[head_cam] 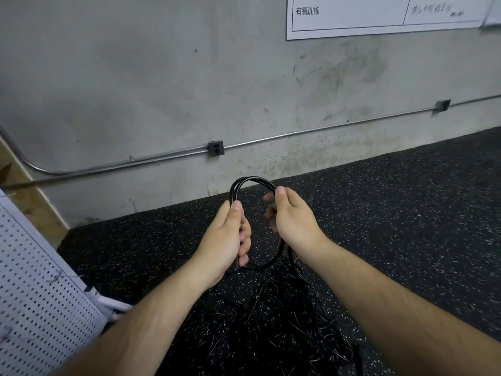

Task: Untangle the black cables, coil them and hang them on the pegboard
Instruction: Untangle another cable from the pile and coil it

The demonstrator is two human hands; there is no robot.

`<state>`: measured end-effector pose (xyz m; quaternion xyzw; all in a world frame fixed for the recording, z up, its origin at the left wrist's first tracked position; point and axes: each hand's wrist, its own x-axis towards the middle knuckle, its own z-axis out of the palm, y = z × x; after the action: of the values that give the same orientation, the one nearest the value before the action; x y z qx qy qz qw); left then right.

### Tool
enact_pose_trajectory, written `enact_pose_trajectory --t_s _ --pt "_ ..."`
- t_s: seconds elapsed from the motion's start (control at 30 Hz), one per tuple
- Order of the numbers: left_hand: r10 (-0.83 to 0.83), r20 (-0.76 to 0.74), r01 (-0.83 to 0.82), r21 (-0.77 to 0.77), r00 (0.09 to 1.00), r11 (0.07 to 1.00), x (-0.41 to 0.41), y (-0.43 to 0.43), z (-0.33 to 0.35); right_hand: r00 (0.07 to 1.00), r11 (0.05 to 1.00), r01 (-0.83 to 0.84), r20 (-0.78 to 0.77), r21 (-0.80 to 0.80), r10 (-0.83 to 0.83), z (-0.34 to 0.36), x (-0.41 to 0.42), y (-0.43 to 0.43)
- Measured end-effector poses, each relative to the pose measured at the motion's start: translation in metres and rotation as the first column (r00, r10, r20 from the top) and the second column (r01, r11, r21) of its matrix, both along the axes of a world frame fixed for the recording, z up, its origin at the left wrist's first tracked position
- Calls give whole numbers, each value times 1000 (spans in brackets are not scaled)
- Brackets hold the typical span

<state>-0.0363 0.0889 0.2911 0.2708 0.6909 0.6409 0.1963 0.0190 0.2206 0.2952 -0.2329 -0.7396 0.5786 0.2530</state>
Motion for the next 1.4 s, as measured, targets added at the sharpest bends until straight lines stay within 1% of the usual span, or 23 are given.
enact_pose_trajectory --t_s 0.07,0.13,0.2,0.27,0.3,0.33,0.43,0.5,0.57,0.63,0.73,0.77,0.83,0.93,1.07,1.13,1.2,1.27,1.33,1.4 --pt "-35 -57 33 -36 998 999 2 0 1 997 996 -60 54 -62 64 6 2 3" --pt "-85 -153 65 -132 985 989 3 -1 2 983 993 -113 144 -23 116 10 3 3" --pt "-155 -249 98 -226 956 969 9 -2 5 979 993 -113 173 25 107 10 1 0" --pt "-211 -296 131 -268 932 954 17 0 9 986 998 -67 155 -8 67 11 1 -4" --pt "-221 -309 139 -266 925 954 21 1 12 989 999 -46 137 -14 47 12 1 -4" --pt "-213 -316 134 -253 925 958 24 2 15 992 999 -30 120 19 27 14 1 -3" --pt "-209 -298 151 -207 932 967 23 0 14 995 981 -13 98 196 -6 24 5 -4" --pt "-204 -336 149 -184 919 972 23 2 9 995 964 -23 99 265 -3 26 4 -6" --pt "-146 -387 94 -150 911 984 19 5 0 997 978 -57 55 200 47 25 1 -9" --pt "-122 -405 59 -164 906 985 15 9 -8 993 991 -115 -15 64 116 25 -1 -12" --pt "-122 -297 76 -161 947 984 19 15 -7 974 960 -209 -126 -189 187 28 3 -15" --pt "-120 -254 82 -154 960 985 21 16 -6 970 932 -225 -151 -284 189 31 4 -15" --pt "-130 -213 97 -155 968 983 26 16 -2 967 886 -234 -186 -400 172 35 5 -12" --pt "-160 -202 126 -169 966 977 22 17 -4 965 868 -237 -213 -437 156 39 4 -7" --pt "-170 -252 101 -266 953 959 17 14 -4 945 840 -294 -271 -456 184 42 3 -10" --pt "-156 -272 81 -269 950 960 16 13 -5 935 804 -338 -272 -489 228 47 3 -13" --pt "-160 -317 78 -256 935 964 15 13 -8 944 781 -326 -220 -532 245 50 1 -14" --pt "-171 -399 62 -272 901 960 17 11 -12 978 823 -209 -121 -528 171 53 -2 -20" --pt "-181 -495 11 -327 850 945 18 8 -13 1000 871 -30 -18 -490 24 53 -4 -26" --pt "-201 -560 -41 -390 804 920 15 5 -12 999 878 46 6 -476 -49 52 -7 -31"
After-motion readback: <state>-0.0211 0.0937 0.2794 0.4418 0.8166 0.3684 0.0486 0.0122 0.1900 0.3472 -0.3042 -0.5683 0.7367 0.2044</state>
